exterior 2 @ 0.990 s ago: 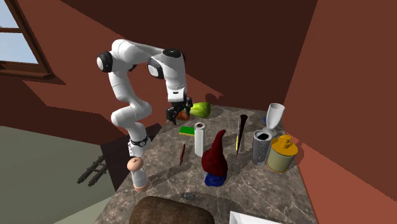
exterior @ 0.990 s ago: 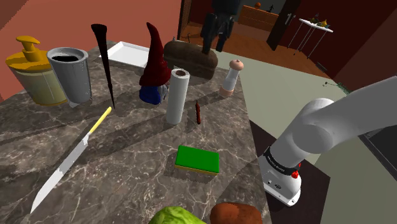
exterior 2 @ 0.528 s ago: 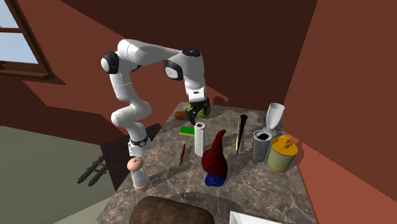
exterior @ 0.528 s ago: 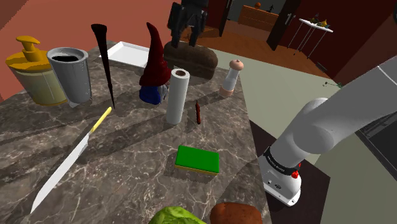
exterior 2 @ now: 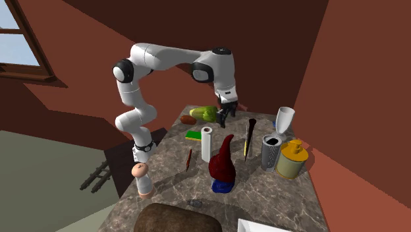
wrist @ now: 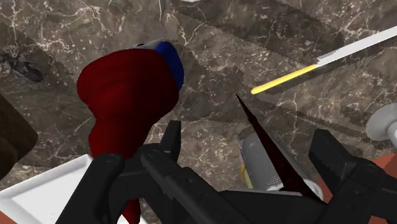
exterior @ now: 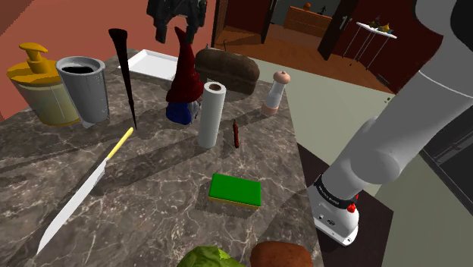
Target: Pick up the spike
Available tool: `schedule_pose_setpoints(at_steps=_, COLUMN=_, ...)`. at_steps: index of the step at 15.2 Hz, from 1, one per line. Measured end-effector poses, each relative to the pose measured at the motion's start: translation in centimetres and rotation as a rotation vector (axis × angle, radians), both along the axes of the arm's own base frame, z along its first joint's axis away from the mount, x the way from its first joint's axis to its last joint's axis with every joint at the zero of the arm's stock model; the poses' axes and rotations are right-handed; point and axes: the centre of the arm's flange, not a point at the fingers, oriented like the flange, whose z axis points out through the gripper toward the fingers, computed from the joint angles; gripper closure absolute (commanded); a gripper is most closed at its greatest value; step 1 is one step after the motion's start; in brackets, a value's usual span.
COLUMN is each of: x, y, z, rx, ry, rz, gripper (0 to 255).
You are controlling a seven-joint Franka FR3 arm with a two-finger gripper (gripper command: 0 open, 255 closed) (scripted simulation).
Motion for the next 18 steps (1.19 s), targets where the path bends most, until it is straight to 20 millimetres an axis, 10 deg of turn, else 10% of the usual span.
schedule_pose_setpoints(at_steps=9, x=6.0, y=8.4, z=2.0, rx=0.053, ry=-0.055, rz=0.037, gripper=0)
schedule_pose_setpoints(at_steps=17, x=6.6, y=9.3, z=-1.5, rx=0.058, ry=-0.06, rz=0.039, gripper=0)
schedule_pose_setpoints(at_steps=18, x=6.5, y=9.3, z=-1.8, rx=0.058, ry=-0.06, rz=0.039, gripper=255)
